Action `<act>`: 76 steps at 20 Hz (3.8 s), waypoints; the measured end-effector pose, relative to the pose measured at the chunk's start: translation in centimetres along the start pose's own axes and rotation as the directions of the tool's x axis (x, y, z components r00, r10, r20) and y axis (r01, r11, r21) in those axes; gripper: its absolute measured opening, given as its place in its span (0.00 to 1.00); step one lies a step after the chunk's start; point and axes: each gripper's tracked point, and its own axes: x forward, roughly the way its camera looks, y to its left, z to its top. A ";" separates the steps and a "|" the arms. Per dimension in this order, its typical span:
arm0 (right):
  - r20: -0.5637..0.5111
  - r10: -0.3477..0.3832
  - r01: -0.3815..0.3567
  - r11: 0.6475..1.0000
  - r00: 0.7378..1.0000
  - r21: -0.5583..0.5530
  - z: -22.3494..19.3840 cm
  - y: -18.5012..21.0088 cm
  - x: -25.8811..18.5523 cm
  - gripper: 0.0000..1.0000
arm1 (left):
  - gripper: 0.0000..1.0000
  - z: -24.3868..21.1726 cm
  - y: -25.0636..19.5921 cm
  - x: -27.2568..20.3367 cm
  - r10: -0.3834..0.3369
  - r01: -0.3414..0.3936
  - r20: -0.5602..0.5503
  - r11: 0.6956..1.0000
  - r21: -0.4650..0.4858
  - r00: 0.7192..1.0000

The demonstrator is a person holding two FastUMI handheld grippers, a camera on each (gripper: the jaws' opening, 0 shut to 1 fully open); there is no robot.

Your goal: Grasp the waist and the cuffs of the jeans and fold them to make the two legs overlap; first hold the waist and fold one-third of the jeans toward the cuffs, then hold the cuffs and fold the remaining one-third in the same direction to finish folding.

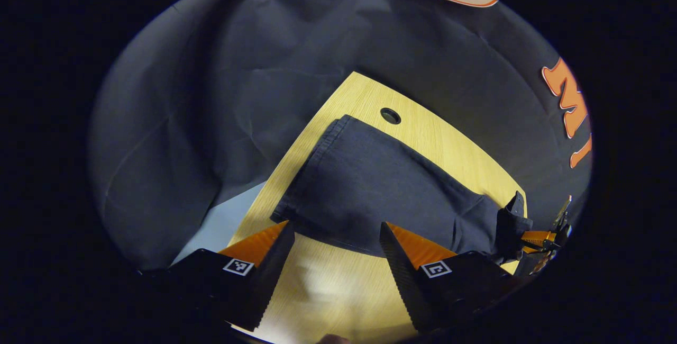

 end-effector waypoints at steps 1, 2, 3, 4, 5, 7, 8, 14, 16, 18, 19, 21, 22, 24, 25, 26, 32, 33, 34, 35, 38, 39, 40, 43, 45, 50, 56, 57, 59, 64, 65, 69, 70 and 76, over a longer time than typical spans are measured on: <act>0.011 -0.006 0.006 1.000 1.000 0.009 0.0 0.1 -1.4 0.19 | 0.99 0.1 0.2 0.0 0.003 -0.003 0.000 1.000 0.005 1.000; 0.013 -0.007 0.007 1.000 1.000 0.010 -0.4 0.2 -1.2 0.06 | 0.99 0.0 0.1 0.0 0.000 0.000 -0.001 1.000 0.012 1.000; 0.012 -0.017 0.017 0.999 1.000 0.032 -0.3 0.1 -1.7 0.06 | 0.96 0.2 0.2 0.0 0.003 -0.003 0.004 1.000 0.018 1.000; -0.004 -0.027 0.027 0.998 1.000 0.054 -0.7 0.1 -1.2 0.06 | 0.99 0.2 0.2 0.0 0.000 0.000 0.006 1.000 0.020 1.000; -0.044 -0.040 0.044 0.995 0.998 0.084 -1.3 -0.1 -2.3 0.02 | 0.99 0.4 0.3 -0.1 -0.002 0.001 0.010 1.000 0.015 1.000; -0.055 0.009 -0.003 0.994 0.998 0.114 -1.8 1.1 -2.7 0.39 | 0.98 0.0 0.4 -0.2 0.004 -0.004 0.007 1.000 0.012 1.000; -0.042 0.027 -0.022 0.994 0.999 0.111 -1.6 1.6 -3.0 0.58 | 0.98 0.1 0.5 -0.3 0.009 -0.009 0.005 1.000 0.012 1.000; 0.022 0.001 -0.003 0.997 1.000 0.078 -0.6 1.4 -5.4 0.97 | 0.98 -0.7 0.4 -0.1 0.007 -0.009 -0.033 0.997 -0.071 0.999; 0.036 0.010 -0.013 0.997 0.999 0.070 -0.2 1.5 -6.5 0.97 | 0.98 -1.0 0.1 0.2 -0.003 -0.003 -0.054 0.994 -0.106 0.999; 0.058 0.018 -0.022 0.998 0.998 0.065 0.4 1.5 -7.4 0.97 | 0.98 -1.2 0.2 -0.1 0.002 -0.012 -0.078 0.991 -0.131 0.997; 0.070 0.025 -0.030 0.997 0.997 0.066 0.7 1.5 -7.8 0.97 | 0.96 -0.7 0.1 -0.2 -0.008 0.001 -0.053 0.990 -0.139 0.999; 0.079 0.039 -0.044 0.997 0.996 0.064 1.1 1.8 -8.5 0.97 | 0.98 -1.0 0.0 -0.1 0.027 -0.035 -0.059 0.991 -0.132 0.998; 0.080 0.044 -0.049 0.997 0.996 0.062 1.2 1.7 -8.7 0.97 | 0.98 -0.8 -0.4 0.1 0.047 -0.053 -0.058 0.993 -0.106 0.997; 0.088 0.049 -0.054 0.997 0.995 0.062 1.5 1.3 -8.9 0.97 | 0.99 -0.9 -1.2 0.6 0.104 -0.105 -0.055 0.994 -0.018 0.993; 0.087 0.046 -0.051 0.997 0.995 0.066 1.7 0.9 -9.0 0.97 | 0.99 -1.4 -2.2 0.6 0.124 -0.121 -0.054 0.992 0.040 0.991; 0.089 0.048 -0.054 0.996 0.995 0.070 1.8 0.7 -9.0 0.97 | 1.00 -1.6 -2.6 0.6 0.177 -0.170 -0.045 0.978 0.118 0.983; 0.100 0.041 -0.051 0.994 0.994 0.096 3.2 -1.5 -9.7 0.97 | 0.47 -2.7 -6.5 1.1 0.235 -0.235 0.038 0.916 0.325 0.971; 0.104 0.044 -0.054 0.994 0.994 0.095 3.5 -1.7 -9.7 0.97 | 0.34 -2.8 -6.7 1.2 0.216 -0.208 0.016 0.918 0.337 0.976; 0.108 0.044 -0.054 0.994 0.993 0.095 3.9 -2.1 -10.0 0.97 | 0.32 -2.4 -7.3 0.8 0.186 -0.191 0.045 0.934 0.301 0.981; 0.115 0.047 -0.057 0.994 0.992 0.091 4.2 -2.2 -10.1 0.97 | 0.19 -2.7 -7.5 0.6 0.161 -0.157 0.008 0.946 0.285 0.987; 0.115 0.043 -0.053 0.994 0.992 0.091 4.8 -3.2 -10.2 0.97 | 0.12 -1.6 -8.9 -0.1 0.048 -0.052 0.058 0.996 0.071 0.997; 0.115 0.046 -0.057 0.994 0.992 0.091 5.1 -3.4 -10.3 0.97 | 0.12 -0.9 -10.4 -0.6 -0.013 0.011 0.087 1.000 0.023 0.996; 0.112 0.051 -0.061 0.994 0.992 0.087 5.1 -3.5 -10.2 0.97 | 0.12 -0.2 -11.8 -1.4 -0.045 0.046 0.117 0.999 -0.005 0.992; 0.111 0.056 -0.063 0.996 0.992 0.062 5.6 -4.0 -10.2 0.96 | 0.12 1.2 -13.8 -4.0 -0.115 0.118 0.183 0.993 -0.006 0.976; 0.106 0.065 -0.070 0.996 0.992 0.051 5.9 -4.2 -10.2 0.97 | 0.12 2.1 -17.4 -6.6 -0.165 0.171 0.213 0.985 -0.011 0.963; 0.103 0.084 -0.088 0.996 0.991 0.032 6.7 -4.7 -10.5 0.97 | 0.11 3.8 -22.8 -10.9 -0.238 0.235 0.278 0.971 0.045 0.931; 0.125 0.093 -0.093 0.996 0.988 -0.004 8.2 -6.1 -11.3 0.97 | 0.11 3.9 -32.6 -14.4 -0.331 0.307 0.303 0.943 0.127 0.893; 0.139 0.099 -0.097 0.995 0.985 -0.021 8.6 -6.2 -11.5 0.97 | 0.11 4.0 -34.2 -14.8 -0.344 0.314 0.311 0.938 0.145 0.886; 0.165 0.103 -0.095 0.994 0.981 -0.058 9.2 -6.4 -11.8 0.96 | 0.11 3.9 -37.2 -15.8 -0.384 0.341 0.310 0.922 0.184 0.870; 0.238 0.105 -0.067 0.985 0.966 -0.162 10.8 -7.5 -12.9 0.98 | 0.11 2.2 -44.5 -17.1 -0.461 0.386 0.272 0.877 0.287 0.845; 0.252 0.107 -0.061 0.982 0.962 -0.181 11.0 -7.6 -13.2 0.98 | 0.11 1.8 -46.0 -17.1 -0.473 0.395 0.260 0.868 0.302 0.842; 0.303 0.100 -0.020 0.967 0.948 -0.255 11.5 -8.6 -14.2 0.98 | 0.11 -0.8 -51.7 -16.5 -0.508 0.411 0.202 0.828 0.382 0.837; 0.318 0.103 -0.012 0.961 0.942 -0.276 11.6 -8.6 -14.4 0.98 | 0.11 -1.6 -53.4 -16.1 -0.517 0.417 0.181 0.816 0.401 0.837; 0.378 0.098 0.036 0.942 0.921 -0.334 13.3 -9.1 -15.4 0.98 | 0.11 -7.8 -60.2 -13.6 -0.545 0.450 0.053 0.740 0.500 0.837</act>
